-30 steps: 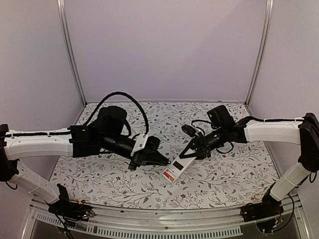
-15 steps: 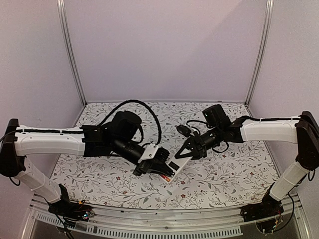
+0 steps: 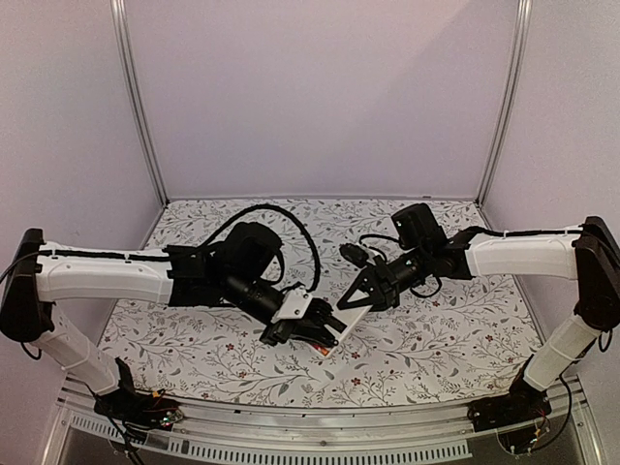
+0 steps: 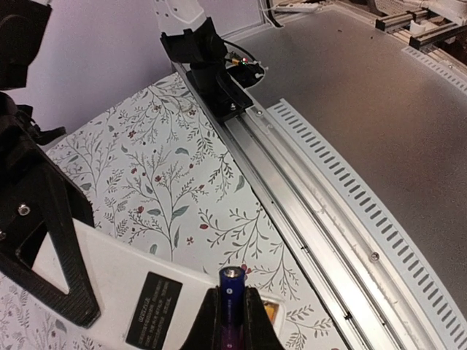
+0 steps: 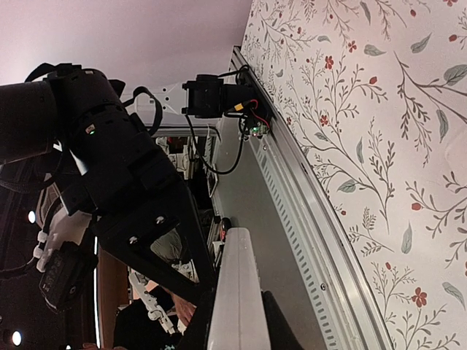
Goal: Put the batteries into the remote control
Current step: Place the battery in the battery compartment, then load the battery into the battery compartment.
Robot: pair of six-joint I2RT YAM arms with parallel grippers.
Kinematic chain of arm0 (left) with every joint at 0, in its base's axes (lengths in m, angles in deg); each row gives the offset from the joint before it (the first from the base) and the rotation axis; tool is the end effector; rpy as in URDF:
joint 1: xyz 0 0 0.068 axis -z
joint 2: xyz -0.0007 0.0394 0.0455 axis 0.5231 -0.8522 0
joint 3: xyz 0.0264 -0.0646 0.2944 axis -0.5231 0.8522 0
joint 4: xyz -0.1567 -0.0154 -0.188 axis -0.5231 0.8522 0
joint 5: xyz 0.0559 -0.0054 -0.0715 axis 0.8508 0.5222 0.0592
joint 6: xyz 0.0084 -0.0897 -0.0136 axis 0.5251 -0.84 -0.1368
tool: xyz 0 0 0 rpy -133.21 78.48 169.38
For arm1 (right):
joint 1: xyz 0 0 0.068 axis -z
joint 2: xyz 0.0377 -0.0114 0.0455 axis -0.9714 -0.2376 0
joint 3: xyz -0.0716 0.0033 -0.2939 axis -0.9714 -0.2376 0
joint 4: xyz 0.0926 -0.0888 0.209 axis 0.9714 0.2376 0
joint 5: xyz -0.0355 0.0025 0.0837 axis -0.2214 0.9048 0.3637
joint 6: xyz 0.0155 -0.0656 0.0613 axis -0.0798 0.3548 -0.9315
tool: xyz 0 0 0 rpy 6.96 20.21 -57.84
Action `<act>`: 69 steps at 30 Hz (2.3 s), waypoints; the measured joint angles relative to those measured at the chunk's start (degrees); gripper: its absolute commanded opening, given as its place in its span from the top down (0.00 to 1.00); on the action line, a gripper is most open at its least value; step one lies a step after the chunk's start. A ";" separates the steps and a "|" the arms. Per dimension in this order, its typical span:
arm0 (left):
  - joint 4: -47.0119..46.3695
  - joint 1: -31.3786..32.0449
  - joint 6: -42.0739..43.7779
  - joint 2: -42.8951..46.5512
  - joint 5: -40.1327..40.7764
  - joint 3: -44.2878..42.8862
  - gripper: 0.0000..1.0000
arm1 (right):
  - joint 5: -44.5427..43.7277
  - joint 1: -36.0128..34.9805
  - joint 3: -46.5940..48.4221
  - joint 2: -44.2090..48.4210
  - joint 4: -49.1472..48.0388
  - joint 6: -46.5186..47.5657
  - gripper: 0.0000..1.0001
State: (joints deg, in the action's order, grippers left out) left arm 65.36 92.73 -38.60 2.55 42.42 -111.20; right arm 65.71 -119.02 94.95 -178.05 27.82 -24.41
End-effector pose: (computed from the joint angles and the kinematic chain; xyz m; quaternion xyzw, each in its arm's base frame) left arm 0.1145 -0.3162 0.2686 0.7462 0.4256 -0.3773 0.3460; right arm 0.1924 0.2791 0.2529 0.2259 -0.7676 -0.5946 0.0791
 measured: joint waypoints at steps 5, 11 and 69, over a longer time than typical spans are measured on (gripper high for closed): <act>0.52 0.04 2.01 -0.28 1.07 -0.02 1.00 | -0.15 -0.04 0.00 -0.02 -0.57 -0.81 1.00; 1.42 0.22 4.98 -0.26 3.08 -0.04 1.00 | -0.59 -0.04 -0.07 -0.02 -0.61 -1.05 1.00; 1.86 -1.42 -31.71 12.44 29.90 -0.37 0.00 | 0.00 -0.31 -1.18 -0.26 -4.31 -3.63 1.00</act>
State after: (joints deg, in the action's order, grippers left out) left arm 67.21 91.31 -70.31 14.98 72.32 -111.57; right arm 65.71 -119.32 93.77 -178.31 23.51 -28.04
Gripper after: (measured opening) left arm 0.995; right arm 0.134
